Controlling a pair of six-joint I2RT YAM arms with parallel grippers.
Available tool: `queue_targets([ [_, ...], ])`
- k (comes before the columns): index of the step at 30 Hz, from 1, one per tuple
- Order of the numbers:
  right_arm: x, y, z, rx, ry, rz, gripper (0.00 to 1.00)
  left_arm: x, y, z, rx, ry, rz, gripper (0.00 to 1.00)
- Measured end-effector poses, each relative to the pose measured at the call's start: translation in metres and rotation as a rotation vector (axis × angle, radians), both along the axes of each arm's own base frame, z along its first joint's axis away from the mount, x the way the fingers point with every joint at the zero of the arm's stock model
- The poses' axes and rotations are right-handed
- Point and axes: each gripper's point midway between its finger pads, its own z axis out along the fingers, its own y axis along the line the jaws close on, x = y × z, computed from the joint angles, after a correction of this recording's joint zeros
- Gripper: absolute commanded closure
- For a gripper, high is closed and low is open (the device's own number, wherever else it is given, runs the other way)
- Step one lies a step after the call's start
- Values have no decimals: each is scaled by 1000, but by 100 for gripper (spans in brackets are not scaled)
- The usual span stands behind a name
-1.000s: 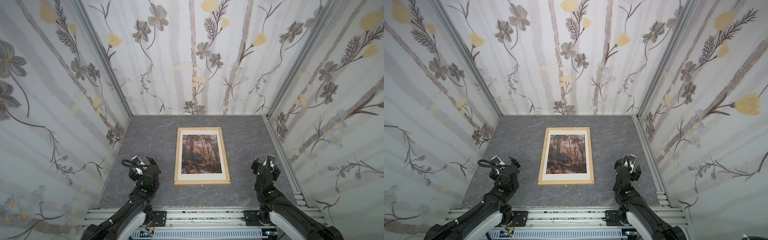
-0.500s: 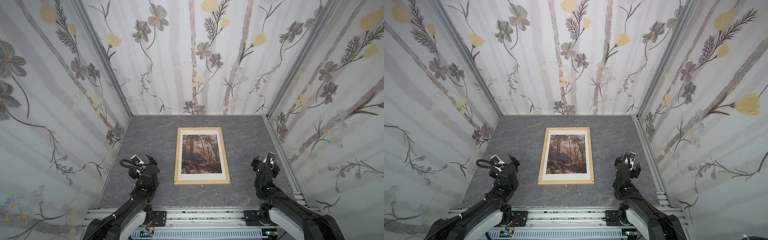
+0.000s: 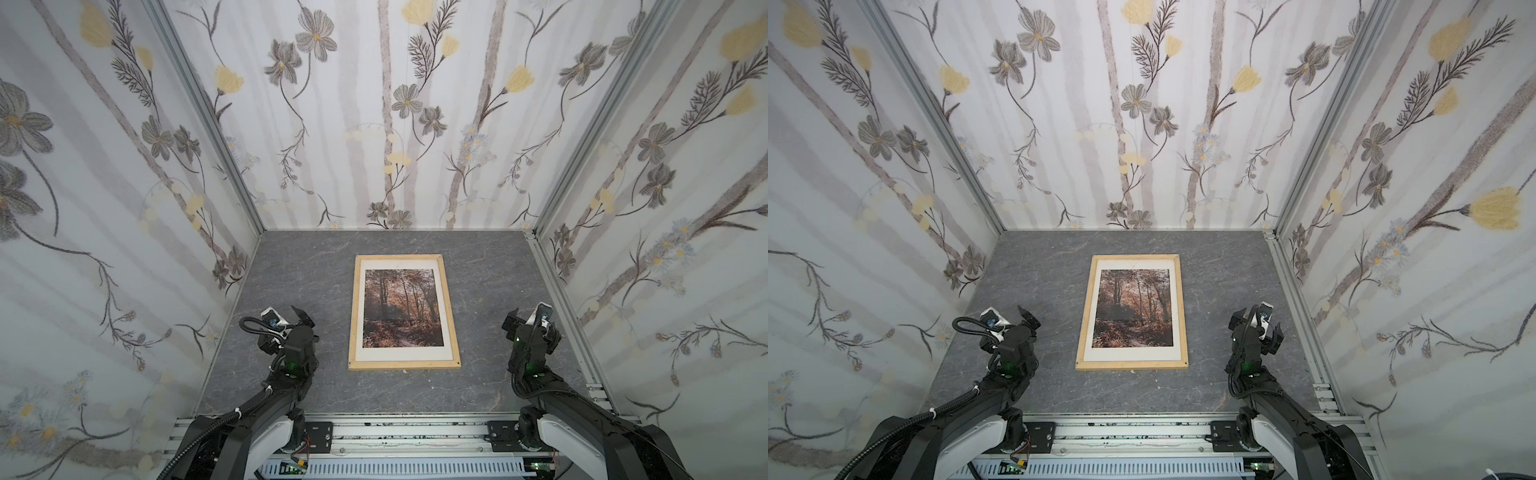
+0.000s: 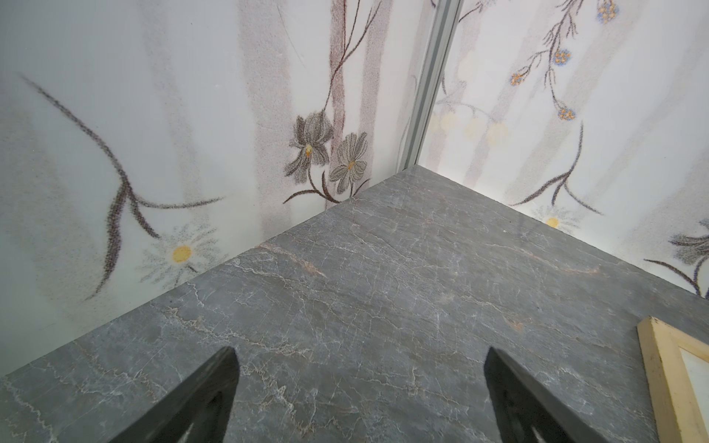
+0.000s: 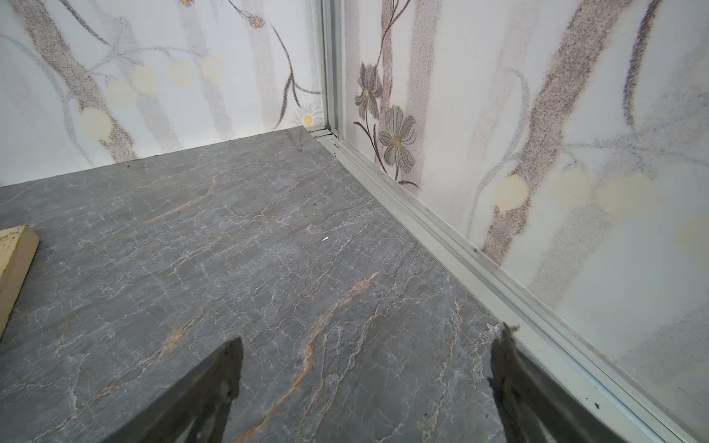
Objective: Put the photo into the frame
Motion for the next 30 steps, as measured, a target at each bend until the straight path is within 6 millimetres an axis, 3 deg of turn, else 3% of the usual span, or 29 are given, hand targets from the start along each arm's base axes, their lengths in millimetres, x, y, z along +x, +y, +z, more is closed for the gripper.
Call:
queue_targets([
  [13, -13, -7, 12, 11, -131, -28, 0, 3, 9, 6, -26, -72, 25, 0],
  [24, -14, -9, 62, 49, -363, -40, 1, 1, 16, 9, -27, -116, 42, 0],
  [30, -13, -10, 72, 50, -414, -40, 0, -2, 21, 12, -19, -144, 56, 0],
])
